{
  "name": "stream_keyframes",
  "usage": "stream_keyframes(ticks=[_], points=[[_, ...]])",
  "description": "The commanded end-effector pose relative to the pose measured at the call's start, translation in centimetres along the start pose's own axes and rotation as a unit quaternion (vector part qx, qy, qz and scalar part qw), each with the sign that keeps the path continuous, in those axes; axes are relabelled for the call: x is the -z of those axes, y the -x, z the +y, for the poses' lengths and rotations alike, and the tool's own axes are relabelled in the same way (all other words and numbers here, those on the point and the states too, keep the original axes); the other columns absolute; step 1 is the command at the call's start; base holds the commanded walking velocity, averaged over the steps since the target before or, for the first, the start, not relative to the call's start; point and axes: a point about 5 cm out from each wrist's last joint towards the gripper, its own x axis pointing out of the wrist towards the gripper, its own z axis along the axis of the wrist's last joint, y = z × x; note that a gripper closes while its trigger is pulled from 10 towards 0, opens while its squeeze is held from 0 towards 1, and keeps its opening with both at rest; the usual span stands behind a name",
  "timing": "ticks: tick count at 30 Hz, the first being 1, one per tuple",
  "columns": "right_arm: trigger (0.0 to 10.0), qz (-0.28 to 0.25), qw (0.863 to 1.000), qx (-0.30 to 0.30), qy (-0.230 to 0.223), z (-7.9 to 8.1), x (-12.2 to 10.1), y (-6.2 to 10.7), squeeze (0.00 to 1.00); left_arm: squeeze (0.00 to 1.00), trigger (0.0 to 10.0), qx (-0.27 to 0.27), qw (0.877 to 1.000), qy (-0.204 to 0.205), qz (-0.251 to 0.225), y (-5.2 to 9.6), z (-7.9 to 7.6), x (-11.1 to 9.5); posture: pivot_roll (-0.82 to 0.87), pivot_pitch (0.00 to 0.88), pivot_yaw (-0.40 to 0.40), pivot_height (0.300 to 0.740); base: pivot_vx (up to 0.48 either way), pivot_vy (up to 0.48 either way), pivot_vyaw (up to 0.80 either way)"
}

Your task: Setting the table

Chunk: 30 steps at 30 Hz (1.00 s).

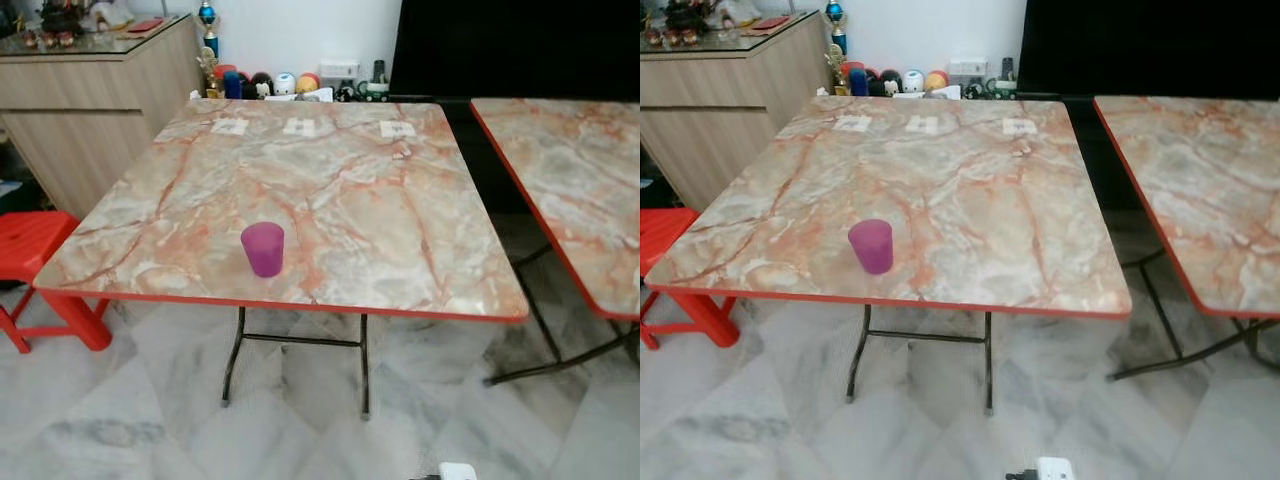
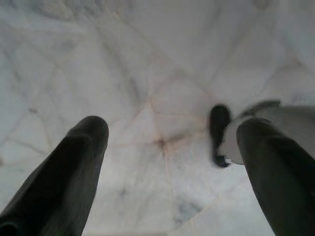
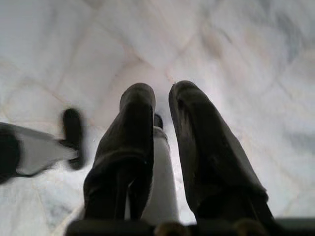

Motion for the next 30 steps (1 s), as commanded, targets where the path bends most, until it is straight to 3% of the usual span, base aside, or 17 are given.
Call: stream_keyframes(ticks=[1,13,23,30], points=[[10.0,-0.005,1.000,-0.009,-0.001,0.81,-0.37,-0.14,0.00,0.00,10.0,-0.007,1.000,0.001,0.009,0.22,0.58,0.37,0.03,0.052,0.005,0.740,0.000,0.341,0.00],[10.0,-0.008,1.000,-0.012,0.000,0.99,-0.65,-0.21,0.00,0.00,10.0,-0.007,1.000,0.000,0.008,0.20,0.50,0.37,0.03,0.051,0.002,0.740,0.000,0.333,0.00],[10.0,-0.012,1.000,-0.011,-0.001,0.86,-0.93,-0.25,0.00,0.00,10.0,-0.011,1.000,-0.006,0.000,0.20,0.53,0.21,0.04,0.049,0.002,0.740,0.000,0.000,0.00],[10.0,-0.010,1.000,-0.011,0.000,0.84,-0.80,-0.23,0.00,0.00,10.0,-0.033,0.998,-0.003,-0.047,0.31,0.71,-0.53,0.03,0.050,-0.001,0.740,0.000,0.000,0.00]])
